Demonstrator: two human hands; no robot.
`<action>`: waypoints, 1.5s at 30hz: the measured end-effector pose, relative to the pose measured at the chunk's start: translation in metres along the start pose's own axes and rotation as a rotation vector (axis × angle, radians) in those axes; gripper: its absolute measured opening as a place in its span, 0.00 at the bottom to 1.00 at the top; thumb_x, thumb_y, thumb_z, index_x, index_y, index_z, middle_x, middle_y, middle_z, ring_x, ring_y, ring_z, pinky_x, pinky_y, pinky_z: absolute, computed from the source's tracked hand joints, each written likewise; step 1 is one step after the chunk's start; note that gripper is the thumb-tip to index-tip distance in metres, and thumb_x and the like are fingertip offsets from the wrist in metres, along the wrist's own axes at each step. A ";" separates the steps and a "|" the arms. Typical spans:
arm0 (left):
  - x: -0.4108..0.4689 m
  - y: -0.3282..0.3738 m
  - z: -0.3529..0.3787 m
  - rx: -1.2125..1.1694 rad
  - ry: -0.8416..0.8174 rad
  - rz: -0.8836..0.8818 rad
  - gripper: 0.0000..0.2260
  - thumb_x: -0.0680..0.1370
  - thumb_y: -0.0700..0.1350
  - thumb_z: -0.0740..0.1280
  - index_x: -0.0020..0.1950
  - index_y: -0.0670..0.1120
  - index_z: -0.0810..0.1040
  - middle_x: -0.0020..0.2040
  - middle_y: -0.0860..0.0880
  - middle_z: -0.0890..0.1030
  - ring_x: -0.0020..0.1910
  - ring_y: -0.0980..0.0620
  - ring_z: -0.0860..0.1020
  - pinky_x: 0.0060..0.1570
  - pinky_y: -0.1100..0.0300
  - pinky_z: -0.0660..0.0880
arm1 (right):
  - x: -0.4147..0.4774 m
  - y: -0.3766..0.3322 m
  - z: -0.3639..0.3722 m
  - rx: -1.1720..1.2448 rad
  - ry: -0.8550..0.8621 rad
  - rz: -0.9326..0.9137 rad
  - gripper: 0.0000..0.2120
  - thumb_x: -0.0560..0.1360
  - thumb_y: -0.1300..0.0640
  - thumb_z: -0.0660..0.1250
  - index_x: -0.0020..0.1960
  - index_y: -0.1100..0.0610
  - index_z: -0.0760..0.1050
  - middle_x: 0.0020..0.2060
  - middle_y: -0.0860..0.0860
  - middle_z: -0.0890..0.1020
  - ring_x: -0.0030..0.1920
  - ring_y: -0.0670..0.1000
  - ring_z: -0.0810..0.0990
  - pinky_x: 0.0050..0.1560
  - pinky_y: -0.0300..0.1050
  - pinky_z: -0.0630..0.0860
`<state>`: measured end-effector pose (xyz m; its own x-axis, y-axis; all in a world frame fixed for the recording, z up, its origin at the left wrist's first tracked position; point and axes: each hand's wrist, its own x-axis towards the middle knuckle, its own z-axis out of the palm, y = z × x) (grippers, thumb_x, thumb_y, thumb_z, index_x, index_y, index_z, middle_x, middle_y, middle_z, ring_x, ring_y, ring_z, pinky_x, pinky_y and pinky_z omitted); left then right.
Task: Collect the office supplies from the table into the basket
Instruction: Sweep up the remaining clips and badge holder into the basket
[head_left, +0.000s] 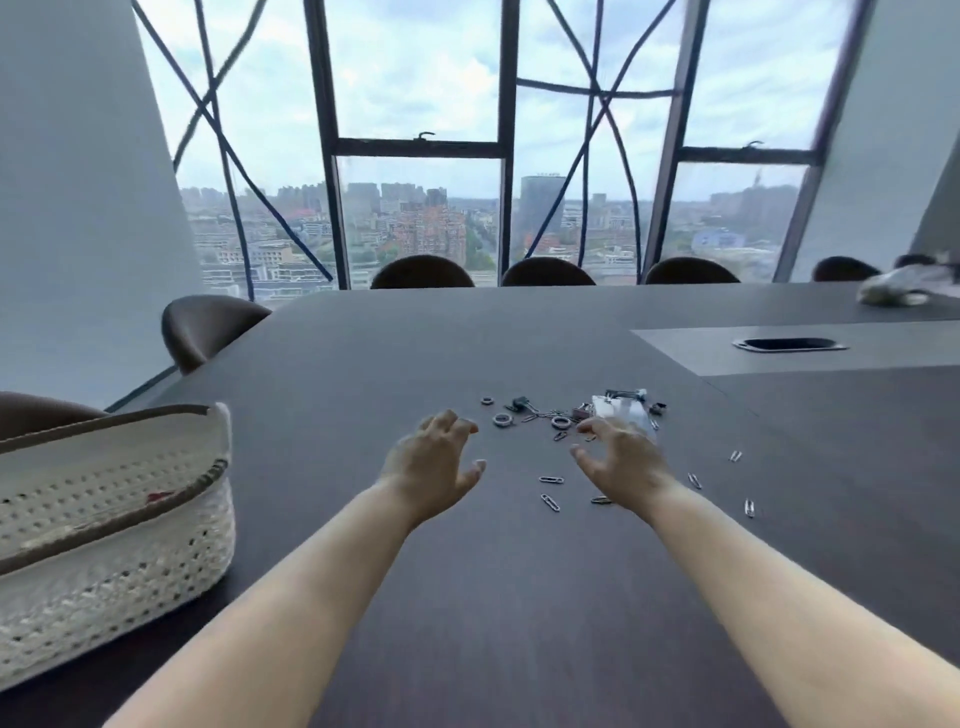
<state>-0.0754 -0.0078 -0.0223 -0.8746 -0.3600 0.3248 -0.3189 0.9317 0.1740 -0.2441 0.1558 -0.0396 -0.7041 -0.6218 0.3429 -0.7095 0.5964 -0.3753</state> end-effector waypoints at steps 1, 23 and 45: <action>0.009 0.008 0.015 -0.020 -0.066 0.009 0.26 0.78 0.57 0.59 0.72 0.47 0.61 0.72 0.49 0.63 0.72 0.49 0.60 0.69 0.55 0.61 | 0.001 0.021 0.000 -0.079 -0.015 0.072 0.20 0.76 0.47 0.60 0.64 0.53 0.70 0.65 0.53 0.73 0.68 0.55 0.68 0.66 0.50 0.64; 0.130 0.036 0.108 -0.073 -0.296 0.013 0.42 0.68 0.75 0.46 0.76 0.53 0.50 0.78 0.53 0.47 0.76 0.54 0.40 0.74 0.49 0.41 | 0.074 0.136 0.001 0.126 -0.057 0.218 0.16 0.78 0.54 0.59 0.64 0.56 0.72 0.63 0.54 0.76 0.64 0.55 0.73 0.63 0.46 0.68; 0.207 0.034 0.134 -0.245 -0.430 0.274 0.25 0.78 0.58 0.59 0.74 0.59 0.58 0.76 0.57 0.56 0.76 0.56 0.53 0.75 0.53 0.50 | 0.170 0.146 0.049 0.149 -0.441 -0.089 0.19 0.78 0.55 0.59 0.68 0.44 0.68 0.74 0.48 0.61 0.76 0.48 0.51 0.76 0.55 0.46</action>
<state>-0.3163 -0.0440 -0.0736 -0.9999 -0.0070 -0.0106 -0.0104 0.9313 0.3641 -0.4659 0.1118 -0.0779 -0.5383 -0.8427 -0.0066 -0.7320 0.4714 -0.4919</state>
